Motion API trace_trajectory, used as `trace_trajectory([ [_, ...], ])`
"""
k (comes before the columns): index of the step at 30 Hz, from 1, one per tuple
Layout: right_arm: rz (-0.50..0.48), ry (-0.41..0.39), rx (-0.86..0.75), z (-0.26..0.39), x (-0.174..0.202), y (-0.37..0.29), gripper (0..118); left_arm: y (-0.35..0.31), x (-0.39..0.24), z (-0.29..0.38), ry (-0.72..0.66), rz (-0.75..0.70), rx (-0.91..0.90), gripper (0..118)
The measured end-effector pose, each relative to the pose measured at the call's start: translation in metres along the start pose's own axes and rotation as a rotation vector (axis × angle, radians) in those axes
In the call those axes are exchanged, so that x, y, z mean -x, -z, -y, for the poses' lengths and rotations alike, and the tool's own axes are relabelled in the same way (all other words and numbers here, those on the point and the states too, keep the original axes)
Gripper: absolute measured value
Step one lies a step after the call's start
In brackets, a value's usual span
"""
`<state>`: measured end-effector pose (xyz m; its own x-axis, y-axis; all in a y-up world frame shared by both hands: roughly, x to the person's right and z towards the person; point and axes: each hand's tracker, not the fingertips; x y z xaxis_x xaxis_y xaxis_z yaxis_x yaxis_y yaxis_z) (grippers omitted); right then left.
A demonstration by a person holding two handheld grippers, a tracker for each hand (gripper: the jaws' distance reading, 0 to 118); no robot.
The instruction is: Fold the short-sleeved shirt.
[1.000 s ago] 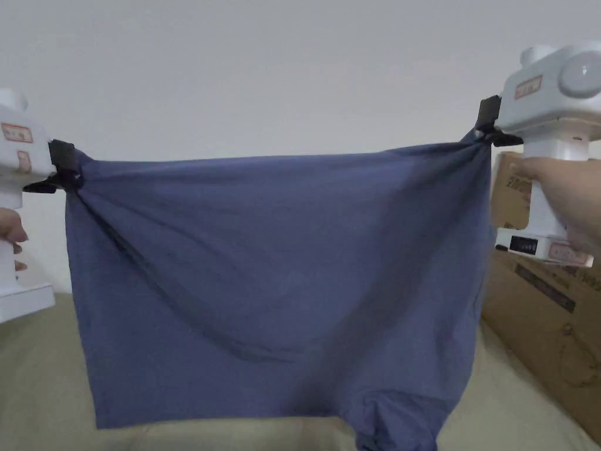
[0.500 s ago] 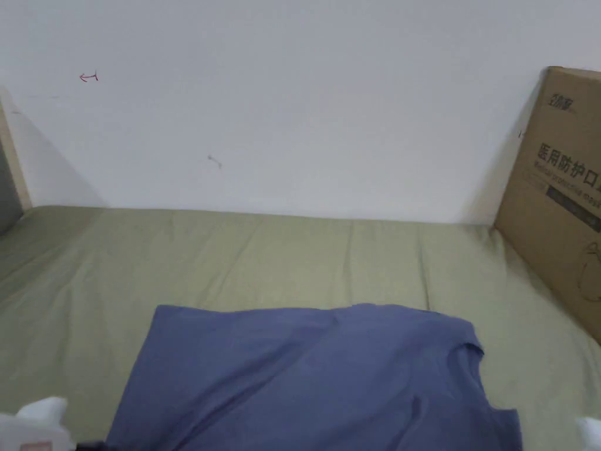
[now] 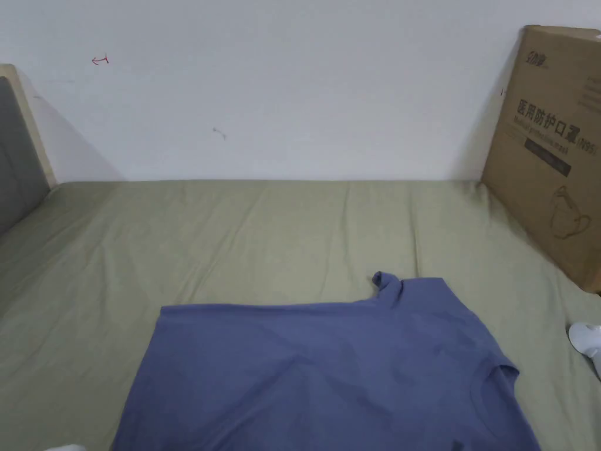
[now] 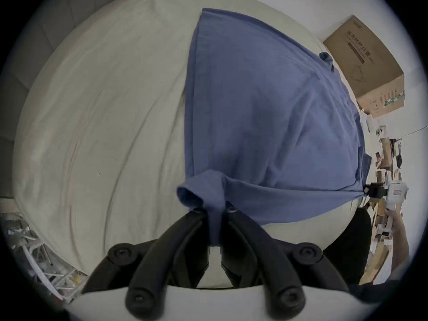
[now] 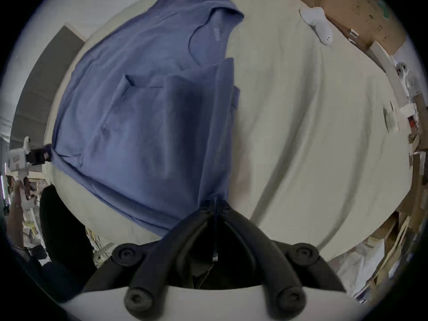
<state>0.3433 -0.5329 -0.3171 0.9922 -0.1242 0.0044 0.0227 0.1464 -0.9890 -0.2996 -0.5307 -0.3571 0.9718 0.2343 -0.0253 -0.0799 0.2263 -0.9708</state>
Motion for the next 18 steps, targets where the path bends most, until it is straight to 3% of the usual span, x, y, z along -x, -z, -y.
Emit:
trace_trajectory([
  [3,0.014,0.017,0.008,-0.004,0.003,0.005,1,0.003,0.004,0.0,0.02,0.004,0.004,11],
  [4,0.008,0.018,-0.004,-0.002,0.003,0.004,8,0.0,0.007,0.001,0.018,0.027,0.001,29],
  [5,0.022,0.006,-0.029,0.001,0.004,-0.001,27,-0.006,0.009,0.005,0.002,0.043,-0.004,55],
  [6,0.027,0.007,-0.057,0.003,0.006,-0.006,55,-0.011,0.011,0.007,-0.028,0.066,-0.006,90],
  [7,0.047,0.013,-0.06,0.003,0.007,-0.01,91,-0.019,0.011,0.01,-0.054,0.094,-0.013,113],
  [8,0.068,0.028,-0.074,0.006,0.009,-0.018,110,-0.032,0.012,0.013,-0.072,0.137,-0.065,112],
  [12,0.016,0.113,-0.284,0.014,0.025,-0.069,109,-0.091,-0.008,0.027,-0.077,0.178,-0.265,110],
  [16,-0.048,0.13,-0.506,0.027,0.062,-0.119,107,-0.141,-0.04,0.044,0.009,0.078,-0.484,108],
  [17,-0.064,0.131,-0.555,0.031,0.071,-0.128,94,-0.147,-0.045,0.047,0.026,0.062,-0.512,101],
  [18,-0.091,0.126,-0.618,0.035,0.076,-0.135,69,-0.155,-0.052,0.05,0.044,0.074,-0.523,84],
])
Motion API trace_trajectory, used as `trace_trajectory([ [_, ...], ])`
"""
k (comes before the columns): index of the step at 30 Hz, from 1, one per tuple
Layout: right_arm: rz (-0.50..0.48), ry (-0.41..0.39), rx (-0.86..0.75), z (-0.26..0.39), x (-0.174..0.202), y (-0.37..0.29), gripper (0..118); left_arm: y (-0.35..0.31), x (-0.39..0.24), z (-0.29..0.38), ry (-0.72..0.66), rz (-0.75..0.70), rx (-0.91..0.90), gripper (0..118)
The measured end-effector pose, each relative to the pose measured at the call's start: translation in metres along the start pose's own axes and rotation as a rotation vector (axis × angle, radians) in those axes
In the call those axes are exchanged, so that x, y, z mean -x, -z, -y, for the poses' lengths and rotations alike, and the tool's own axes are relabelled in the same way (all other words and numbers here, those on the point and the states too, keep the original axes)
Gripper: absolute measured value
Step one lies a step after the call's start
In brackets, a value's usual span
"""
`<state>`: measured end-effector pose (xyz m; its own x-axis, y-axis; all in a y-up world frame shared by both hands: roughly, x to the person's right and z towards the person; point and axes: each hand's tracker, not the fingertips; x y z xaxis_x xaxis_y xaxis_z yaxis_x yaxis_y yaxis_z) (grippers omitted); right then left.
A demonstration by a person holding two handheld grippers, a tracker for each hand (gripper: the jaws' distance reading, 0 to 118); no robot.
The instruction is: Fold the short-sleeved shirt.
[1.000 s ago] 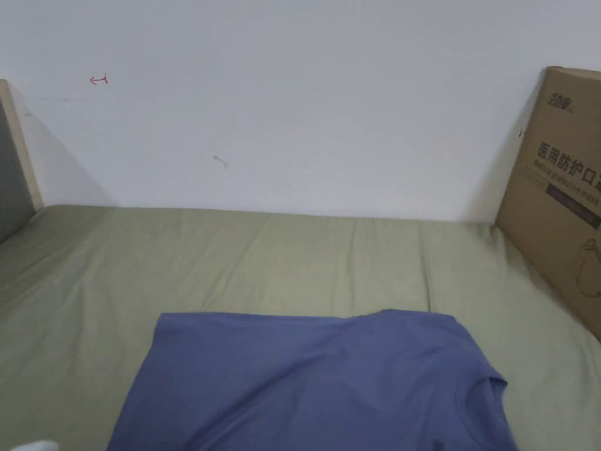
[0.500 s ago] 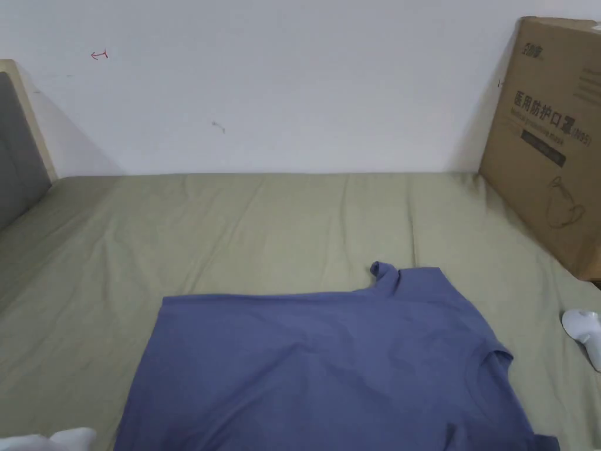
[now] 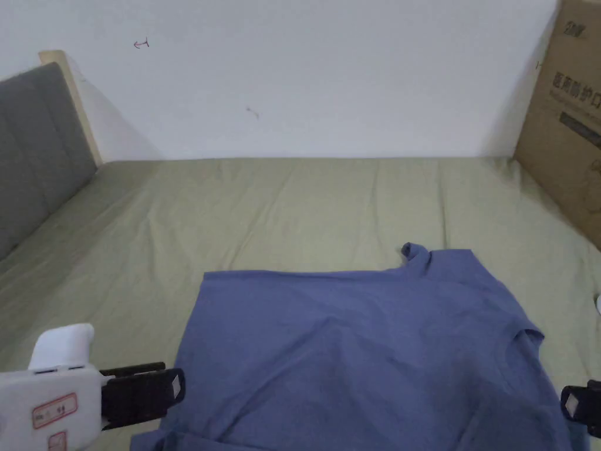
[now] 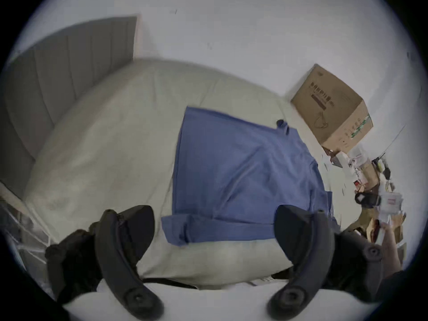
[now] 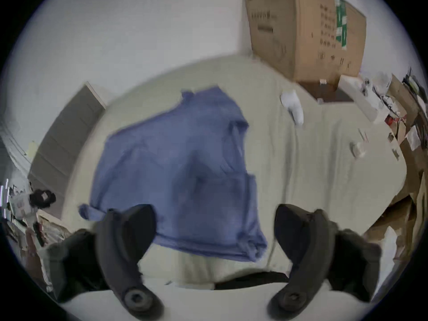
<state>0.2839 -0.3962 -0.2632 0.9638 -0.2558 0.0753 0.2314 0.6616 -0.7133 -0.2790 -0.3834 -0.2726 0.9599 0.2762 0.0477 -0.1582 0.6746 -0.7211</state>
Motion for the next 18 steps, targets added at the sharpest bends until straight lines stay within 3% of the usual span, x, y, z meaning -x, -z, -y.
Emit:
trace_trajectory([
  [1,-0.03,0.008,-0.05,0.0,0.008,-0.007,30,-0.006,-0.006,-0.001,0.014,0.012,-0.01,39],
  [2,-0.06,0.008,-0.089,0.001,0.016,-0.012,0,-0.012,-0.012,0.0,0.022,0.023,-0.019,0],
  [4,-0.09,0.034,-0.139,0.004,0.024,-0.019,0,-0.012,-0.008,0.002,0.032,0.01,-0.045,0],
  [6,-0.188,0.012,-0.105,0.0,0.029,-0.021,0,-0.011,-0.006,-0.003,0.013,0.009,-0.018,0],
  [10,-0.134,-0.056,-0.1,0.0,0.034,-0.02,0,0.021,0.022,-0.006,-0.027,-0.073,0.104,0],
  [11,-0.138,-0.057,-0.088,0.001,0.033,-0.019,0,0.037,0.035,-0.002,-0.062,-0.049,0.154,10],
  [12,-0.144,-0.048,-0.074,0.002,0.03,-0.013,0,0.053,0.047,0.0,-0.086,-0.032,0.185,34],
  [13,-0.149,-0.034,-0.057,0.004,0.028,-0.01,0,0.07,0.057,0.002,-0.1,-0.035,0.241,68],
  [14,-0.154,-0.011,-0.03,0.007,0.025,-0.006,0,0.089,0.066,0.01,-0.104,-0.043,0.303,110],
  [15,-0.157,0.007,-0.012,0.01,0.022,-0.002,0,0.103,0.073,0.016,-0.099,-0.046,0.331,117],
  [18,-0.146,0.038,0.028,0.018,0.012,0.008,0,0.137,0.083,0.025,-0.06,-0.089,0.406,113],
])
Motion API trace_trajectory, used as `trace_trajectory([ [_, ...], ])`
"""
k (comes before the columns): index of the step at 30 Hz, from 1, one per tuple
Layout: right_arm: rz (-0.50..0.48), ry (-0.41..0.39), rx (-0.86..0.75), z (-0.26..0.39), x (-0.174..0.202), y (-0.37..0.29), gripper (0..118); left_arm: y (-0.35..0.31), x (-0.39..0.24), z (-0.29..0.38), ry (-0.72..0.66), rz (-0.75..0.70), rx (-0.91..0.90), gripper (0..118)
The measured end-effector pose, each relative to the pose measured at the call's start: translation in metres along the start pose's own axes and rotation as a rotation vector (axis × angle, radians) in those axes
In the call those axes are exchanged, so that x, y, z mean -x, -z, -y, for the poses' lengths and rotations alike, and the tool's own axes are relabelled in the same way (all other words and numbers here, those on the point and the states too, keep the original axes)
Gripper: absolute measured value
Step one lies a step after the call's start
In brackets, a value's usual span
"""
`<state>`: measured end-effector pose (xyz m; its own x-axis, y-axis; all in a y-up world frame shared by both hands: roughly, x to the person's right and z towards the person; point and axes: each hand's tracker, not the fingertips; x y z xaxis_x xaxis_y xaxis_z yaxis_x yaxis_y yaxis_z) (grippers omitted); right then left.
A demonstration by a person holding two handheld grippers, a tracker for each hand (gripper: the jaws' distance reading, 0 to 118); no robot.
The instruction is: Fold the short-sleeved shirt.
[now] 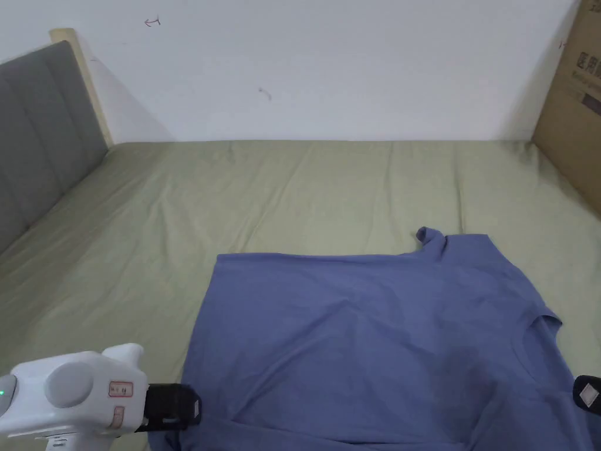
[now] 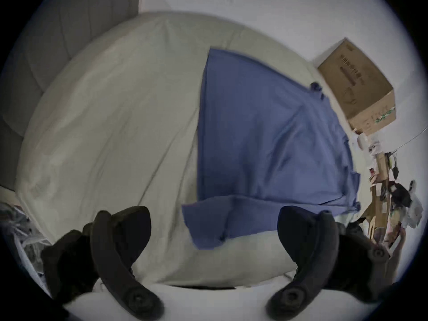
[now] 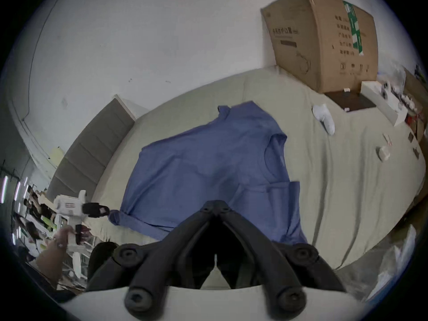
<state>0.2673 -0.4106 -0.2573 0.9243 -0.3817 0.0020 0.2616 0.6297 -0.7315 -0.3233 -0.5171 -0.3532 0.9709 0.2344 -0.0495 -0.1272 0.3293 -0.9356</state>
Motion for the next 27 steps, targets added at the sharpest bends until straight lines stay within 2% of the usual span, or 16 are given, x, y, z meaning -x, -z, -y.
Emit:
trace_trajectory([
  [2,0.017,0.012,0.032,0.002,-0.008,0.007,0,0.014,0.002,0.002,0.026,0.003,0.039,109],
  [3,0.03,0.013,0.047,0.003,-0.012,0.01,0,0.016,0.003,0.003,0.039,0.021,0.081,91],
  [5,0.067,0.013,0.048,0.005,-0.021,0.011,0,0.011,-0.004,0.011,0.118,-0.011,0.066,6],
  [7,0.125,0.017,0.053,0.004,-0.03,0.013,0,-0.007,-0.011,0.022,0.126,-0.011,-0.046,6],
  [11,0.121,0.046,0.078,0.004,-0.054,0.014,0,-0.041,-0.02,0.042,0.097,0.034,-0.192,6],
  [12,0.145,0.043,0.107,0.002,-0.059,0.017,11,-0.049,-0.025,0.047,0.097,0.046,-0.216,6],
  [13,0.175,0.034,0.164,0.001,-0.064,0.022,53,-0.056,-0.03,0.05,0.102,0.046,-0.234,6],
  [14,0.212,0.017,0.207,0.003,-0.065,0.027,105,-0.061,-0.031,0.055,0.099,0.045,-0.245,6],
  [15,0.245,-0.004,0.278,0.006,-0.07,0.038,113,-0.065,-0.032,0.058,0.095,0.05,-0.259,6],
  [18,0.276,-0.106,0.395,0.018,-0.09,0.067,112,-0.074,-0.042,0.063,0.09,0.074,-0.286,6],
  [22,0.299,-0.139,0.534,0.035,-0.103,0.093,104,-0.076,-0.051,0.067,0.107,0.061,-0.286,6],
  [23,0.29,-0.139,0.546,0.037,-0.105,0.093,80,-0.077,-0.053,0.069,0.121,0.05,-0.287,6],
  [24,0.26,-0.124,0.547,0.037,-0.105,0.089,49,-0.078,-0.054,0.071,0.127,0.045,-0.283,6],
  [25,0.23,-0.091,0.51,0.036,-0.104,0.083,23,-0.078,-0.054,0.068,0.129,0.04,-0.28,6],
  [26,0.269,-0.096,0.466,0.036,-0.098,0.075,14,-0.079,-0.055,0.07,0.131,0.035,-0.28,6],
  [27,0.265,-0.106,0.471,0.035,-0.098,0.071,5,-0.079,-0.056,0.071,0.132,0.036,-0.278,6],
])
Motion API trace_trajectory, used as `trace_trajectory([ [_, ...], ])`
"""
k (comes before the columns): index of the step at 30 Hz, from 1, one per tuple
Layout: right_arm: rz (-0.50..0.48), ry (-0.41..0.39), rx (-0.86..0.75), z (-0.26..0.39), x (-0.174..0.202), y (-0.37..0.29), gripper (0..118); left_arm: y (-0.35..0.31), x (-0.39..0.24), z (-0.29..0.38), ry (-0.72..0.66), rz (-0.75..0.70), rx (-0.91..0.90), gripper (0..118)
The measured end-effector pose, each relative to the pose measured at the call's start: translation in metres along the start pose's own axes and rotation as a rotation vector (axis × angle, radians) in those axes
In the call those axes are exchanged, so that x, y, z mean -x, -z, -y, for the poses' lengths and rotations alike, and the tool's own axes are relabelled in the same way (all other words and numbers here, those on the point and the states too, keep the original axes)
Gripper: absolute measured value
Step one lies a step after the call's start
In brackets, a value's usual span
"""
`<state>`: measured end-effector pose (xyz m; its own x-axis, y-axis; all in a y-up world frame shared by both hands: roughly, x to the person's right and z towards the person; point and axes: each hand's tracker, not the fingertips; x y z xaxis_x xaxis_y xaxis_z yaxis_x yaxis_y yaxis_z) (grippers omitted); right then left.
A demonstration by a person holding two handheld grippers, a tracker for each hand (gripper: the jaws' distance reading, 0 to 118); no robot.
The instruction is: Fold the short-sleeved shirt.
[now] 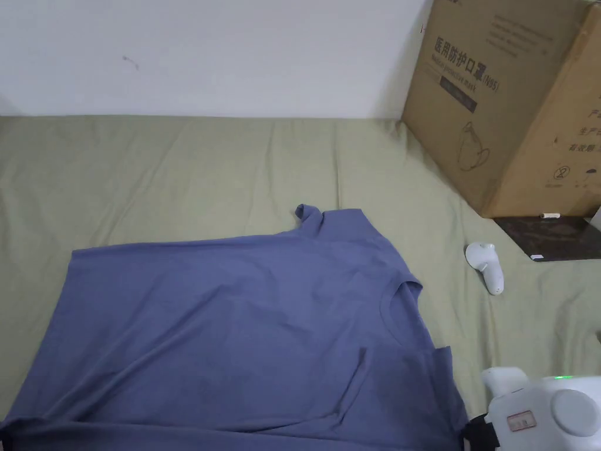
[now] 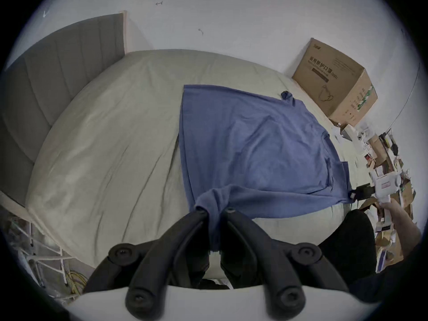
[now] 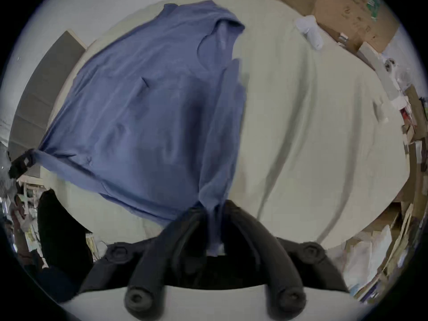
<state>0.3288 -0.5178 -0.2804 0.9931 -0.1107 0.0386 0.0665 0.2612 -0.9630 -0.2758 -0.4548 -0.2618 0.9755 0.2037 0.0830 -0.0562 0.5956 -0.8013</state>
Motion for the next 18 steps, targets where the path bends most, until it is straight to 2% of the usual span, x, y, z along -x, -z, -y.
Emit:
trace_trajectory([
  [1,-0.058,0.012,-0.014,-0.001,-0.002,-0.004,4,0.0,-0.001,0.001,0.0,0.001,0.002,6],
  [5,-0.092,0.063,-0.076,-0.004,-0.006,-0.026,3,0.005,0.0,-0.005,-0.003,-0.023,-0.015,6],
  [9,-0.16,0.178,-0.091,-0.032,-0.015,-0.053,3,0.008,0.002,-0.024,-0.024,-0.043,-0.051,6],
  [14,-0.156,0.131,-0.126,-0.107,-0.001,-0.067,3,0.048,0.01,-0.075,0.023,-0.056,-0.05,6],
  [18,-0.156,0.16,-0.094,-0.184,0.002,-0.026,3,0.108,0.027,-0.12,-0.011,-0.035,0.022,6],
])
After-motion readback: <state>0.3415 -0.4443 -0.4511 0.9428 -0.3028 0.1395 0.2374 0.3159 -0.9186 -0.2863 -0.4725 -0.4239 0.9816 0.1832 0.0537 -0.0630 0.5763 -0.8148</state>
